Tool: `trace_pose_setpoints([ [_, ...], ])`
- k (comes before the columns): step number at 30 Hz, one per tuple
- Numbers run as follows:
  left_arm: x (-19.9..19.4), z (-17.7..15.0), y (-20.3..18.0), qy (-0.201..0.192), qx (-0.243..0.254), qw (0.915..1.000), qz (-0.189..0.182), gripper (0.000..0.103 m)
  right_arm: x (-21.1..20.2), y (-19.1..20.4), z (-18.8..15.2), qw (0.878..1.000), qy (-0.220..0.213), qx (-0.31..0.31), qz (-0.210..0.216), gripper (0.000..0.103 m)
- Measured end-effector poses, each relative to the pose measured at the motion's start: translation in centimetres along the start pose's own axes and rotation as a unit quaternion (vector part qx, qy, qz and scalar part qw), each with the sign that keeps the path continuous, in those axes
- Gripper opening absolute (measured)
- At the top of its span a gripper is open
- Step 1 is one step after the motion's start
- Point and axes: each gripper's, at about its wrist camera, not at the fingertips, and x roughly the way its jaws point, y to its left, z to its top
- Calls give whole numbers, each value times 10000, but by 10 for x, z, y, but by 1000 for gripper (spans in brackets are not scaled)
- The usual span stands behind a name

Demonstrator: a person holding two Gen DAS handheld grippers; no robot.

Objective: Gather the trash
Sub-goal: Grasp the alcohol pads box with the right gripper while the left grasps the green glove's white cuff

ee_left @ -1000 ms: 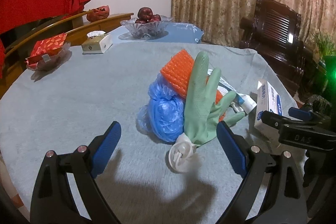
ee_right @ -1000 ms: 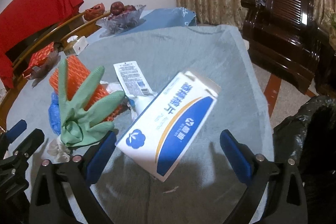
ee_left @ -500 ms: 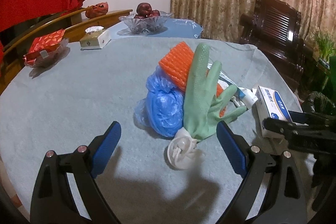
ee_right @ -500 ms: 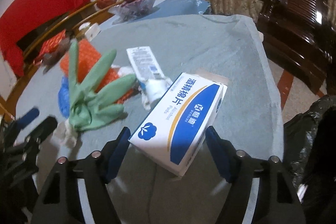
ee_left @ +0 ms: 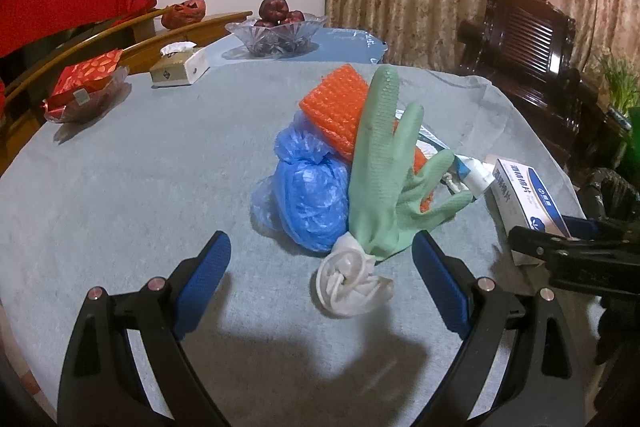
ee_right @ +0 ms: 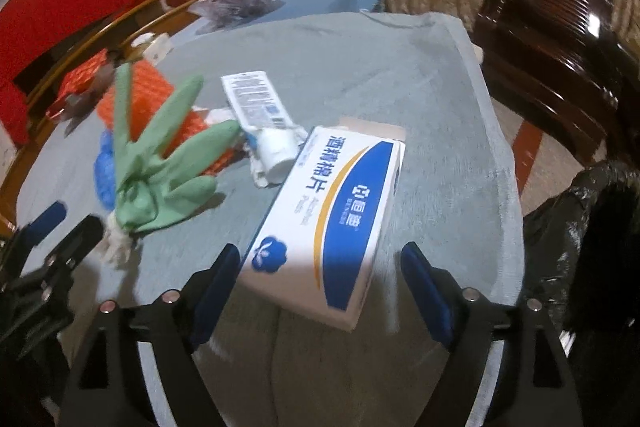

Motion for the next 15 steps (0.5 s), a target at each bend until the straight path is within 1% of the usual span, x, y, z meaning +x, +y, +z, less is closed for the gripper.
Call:
trace_pose_setpoints([
  [2,1,0,1,13,-13,10000,0,88,2,0,-1,10000,-14,-36,-43,80],
  [4,2,0,3,20,-27,10000,-7,88,1,2,-4,9995,-19,-259,-194,74],
  [6,4,-1,4,33,-34,10000,-15,88,-3,0,-8,9987,3,-354,-356,74],
  [8,5,-2,4,45,-42,10000,-28,88,-6,-4,-10,9988,-1,-252,-417,74],
  [11,6,-2,1,60,-28,10000,-53,88,-8,-7,-10,9990,-50,-178,-411,75],
  [15,8,-2,-1,92,-6,9999,-74,88,-3,-7,-4,9996,-120,-43,-265,76],
])
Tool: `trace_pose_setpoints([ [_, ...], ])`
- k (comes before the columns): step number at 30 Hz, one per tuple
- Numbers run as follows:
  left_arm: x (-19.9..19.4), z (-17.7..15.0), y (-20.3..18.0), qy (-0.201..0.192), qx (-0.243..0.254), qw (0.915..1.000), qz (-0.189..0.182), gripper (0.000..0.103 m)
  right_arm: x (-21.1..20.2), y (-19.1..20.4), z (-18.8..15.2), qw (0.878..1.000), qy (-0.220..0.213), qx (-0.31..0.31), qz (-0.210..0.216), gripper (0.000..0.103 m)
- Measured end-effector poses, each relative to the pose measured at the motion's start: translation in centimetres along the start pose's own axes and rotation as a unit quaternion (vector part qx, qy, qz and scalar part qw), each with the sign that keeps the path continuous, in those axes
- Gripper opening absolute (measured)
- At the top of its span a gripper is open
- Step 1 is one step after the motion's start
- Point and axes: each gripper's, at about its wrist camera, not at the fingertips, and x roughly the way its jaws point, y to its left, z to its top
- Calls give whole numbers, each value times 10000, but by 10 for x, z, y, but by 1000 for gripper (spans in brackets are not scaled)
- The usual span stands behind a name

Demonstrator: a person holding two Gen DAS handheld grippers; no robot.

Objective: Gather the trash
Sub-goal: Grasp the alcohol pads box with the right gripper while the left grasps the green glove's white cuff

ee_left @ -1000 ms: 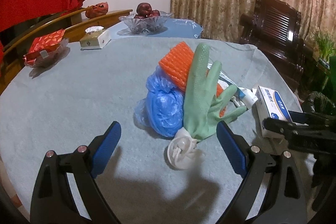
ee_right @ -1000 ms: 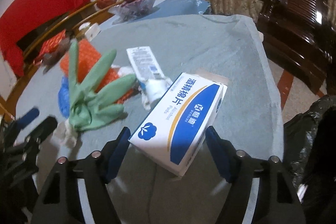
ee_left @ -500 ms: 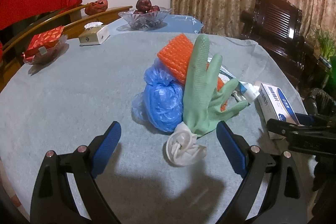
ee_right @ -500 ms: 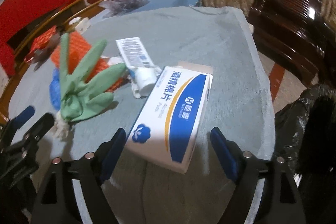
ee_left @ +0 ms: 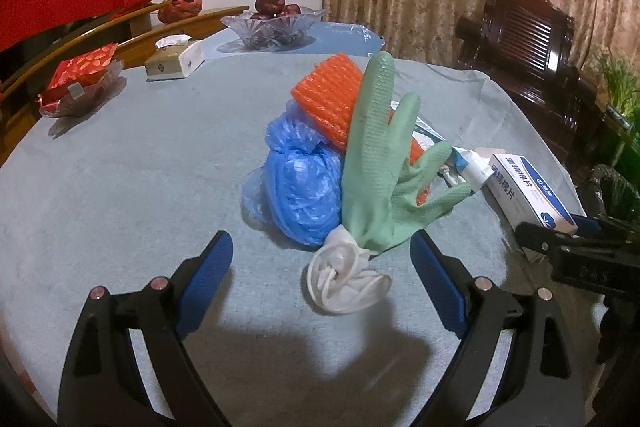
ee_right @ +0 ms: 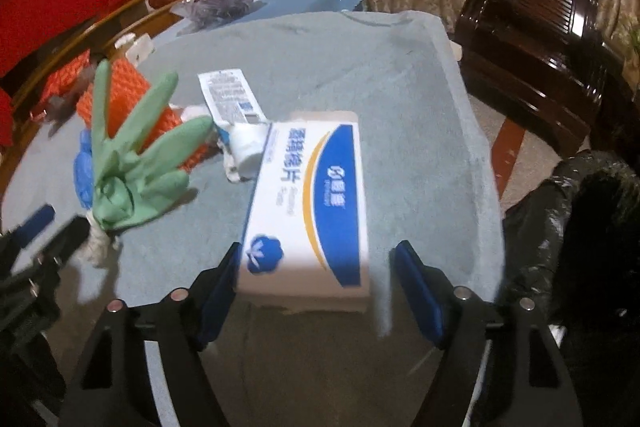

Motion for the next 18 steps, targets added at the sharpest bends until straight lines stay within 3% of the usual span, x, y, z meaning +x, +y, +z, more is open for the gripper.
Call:
trace_pose_setpoints([
  [4,3,1,-3,61,10,10000,-25,84,9,2,3,10000,-38,-12,-51,75],
  [7,9,0,-6,154,24,9999,-30,79,10,3,4,9998,-97,-105,-107,56],
  [14,18,-3,-17,535,83,9982,-247,39,-5,-1,4,9997,-190,-101,63,54],
  [18,7,-14,-22,611,133,9974,-361,37,-17,0,1,9994,-232,-221,103,54],
])
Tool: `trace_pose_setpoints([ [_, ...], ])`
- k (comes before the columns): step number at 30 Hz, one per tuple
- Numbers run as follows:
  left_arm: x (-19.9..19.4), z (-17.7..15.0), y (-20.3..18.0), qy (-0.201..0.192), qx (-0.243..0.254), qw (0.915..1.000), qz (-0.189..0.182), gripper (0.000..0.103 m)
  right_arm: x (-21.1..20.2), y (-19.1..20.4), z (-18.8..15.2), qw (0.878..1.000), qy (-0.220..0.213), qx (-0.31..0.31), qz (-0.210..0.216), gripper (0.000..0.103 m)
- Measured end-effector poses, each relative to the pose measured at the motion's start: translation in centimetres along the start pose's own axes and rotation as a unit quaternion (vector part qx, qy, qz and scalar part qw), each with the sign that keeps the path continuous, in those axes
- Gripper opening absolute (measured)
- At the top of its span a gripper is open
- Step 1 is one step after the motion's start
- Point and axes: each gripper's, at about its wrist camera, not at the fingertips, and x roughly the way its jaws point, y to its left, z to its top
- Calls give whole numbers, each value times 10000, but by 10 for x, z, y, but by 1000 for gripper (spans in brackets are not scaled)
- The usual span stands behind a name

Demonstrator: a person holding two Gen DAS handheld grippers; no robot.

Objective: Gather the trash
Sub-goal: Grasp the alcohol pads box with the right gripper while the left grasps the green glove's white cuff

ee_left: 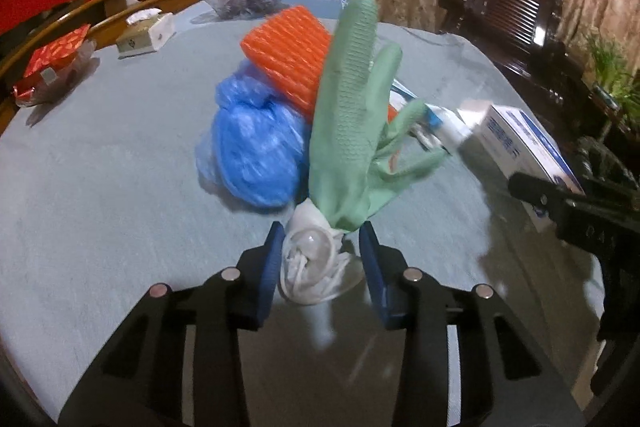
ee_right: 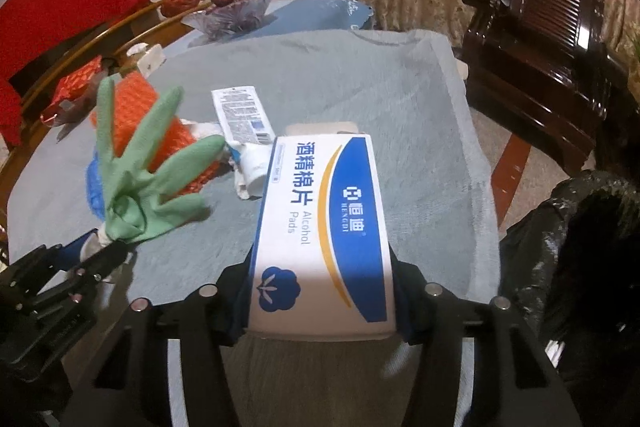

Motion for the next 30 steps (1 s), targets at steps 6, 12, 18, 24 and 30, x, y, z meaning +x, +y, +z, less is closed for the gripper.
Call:
trace_pose_setpoints([
  [6,-12,-11,-8,120,-36,9998,-153,40,-10,-3,-5,10000,18,55,40,54],
  [12,-6,5,-12,-8,-29,10000,-84,64,-14,-8,-2,9999,-10,104,53,54],
  [18,15,16,-18,153,81,9998,-32,61,-21,-11,-1,9999,-65,114,71,54],
  [24,12,14,-14,163,-35,9998,51,31,-29,-17,-1,9997,-139,170,75,54],
  [30,-16,16,-16,-81,-125,9999,-4,25,-48,-19,0,9993,-300,151,136,54],
])
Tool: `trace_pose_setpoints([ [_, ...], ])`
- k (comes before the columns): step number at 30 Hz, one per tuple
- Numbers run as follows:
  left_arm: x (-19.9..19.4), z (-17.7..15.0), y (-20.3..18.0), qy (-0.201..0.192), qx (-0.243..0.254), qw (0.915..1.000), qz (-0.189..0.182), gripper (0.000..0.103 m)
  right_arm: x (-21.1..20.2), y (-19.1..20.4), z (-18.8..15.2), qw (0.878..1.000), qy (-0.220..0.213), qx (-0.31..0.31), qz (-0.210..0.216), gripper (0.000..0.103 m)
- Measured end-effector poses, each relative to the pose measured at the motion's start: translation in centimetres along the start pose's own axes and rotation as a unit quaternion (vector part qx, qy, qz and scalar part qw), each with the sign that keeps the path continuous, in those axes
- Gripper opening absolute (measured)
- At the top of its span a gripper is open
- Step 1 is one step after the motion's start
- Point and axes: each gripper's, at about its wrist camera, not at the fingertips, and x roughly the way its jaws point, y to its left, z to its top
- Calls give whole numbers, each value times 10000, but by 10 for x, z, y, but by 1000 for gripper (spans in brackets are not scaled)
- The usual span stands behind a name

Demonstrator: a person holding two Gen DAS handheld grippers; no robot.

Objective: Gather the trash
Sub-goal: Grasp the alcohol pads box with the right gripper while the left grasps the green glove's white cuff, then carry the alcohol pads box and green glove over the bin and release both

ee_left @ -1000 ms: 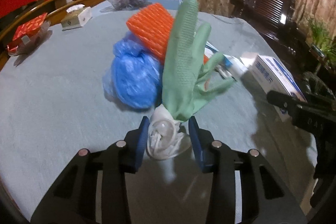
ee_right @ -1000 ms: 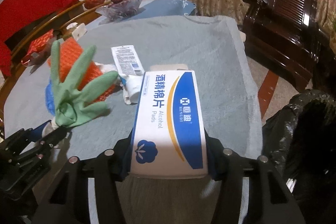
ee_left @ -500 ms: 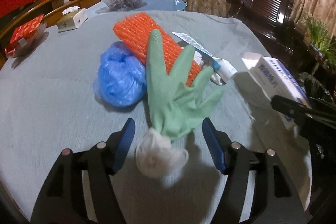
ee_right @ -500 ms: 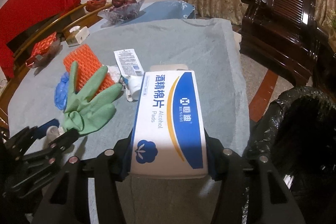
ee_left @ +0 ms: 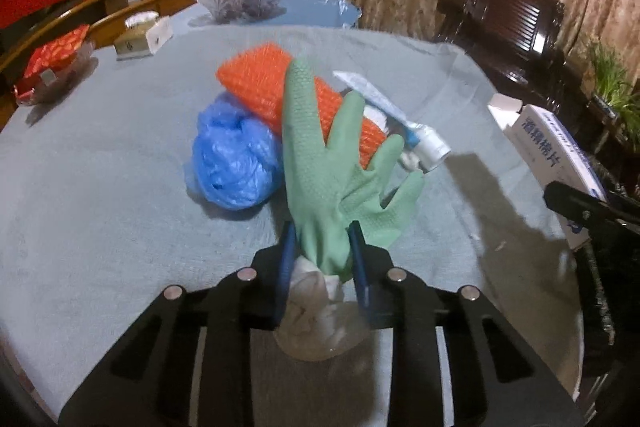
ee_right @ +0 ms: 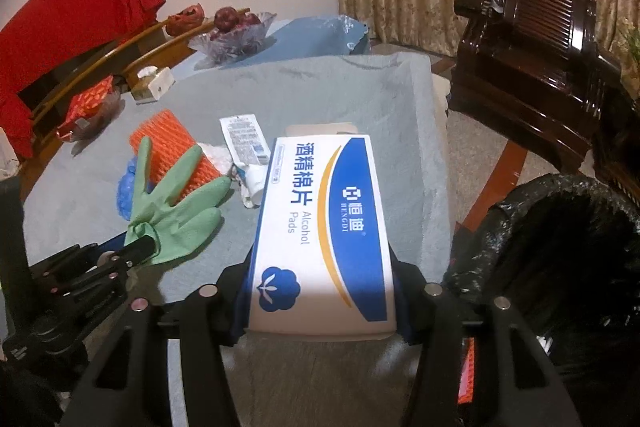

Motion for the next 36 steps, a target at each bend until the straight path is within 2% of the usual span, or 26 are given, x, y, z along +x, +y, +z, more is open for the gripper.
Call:
trace_pose_setpoints([
  [5,-30,6,-10,-237,41,9997,-28,25,-24,-3,4,9998,-177,-19,31,54],
  [17,-83,19,-50,-712,166,9967,-356,25,-79,-16,9,9981,-624,15,16,54],
  [36,-113,25,-99,-973,519,9909,-769,24,-139,-44,0,9938,-1067,205,-220,54],
])
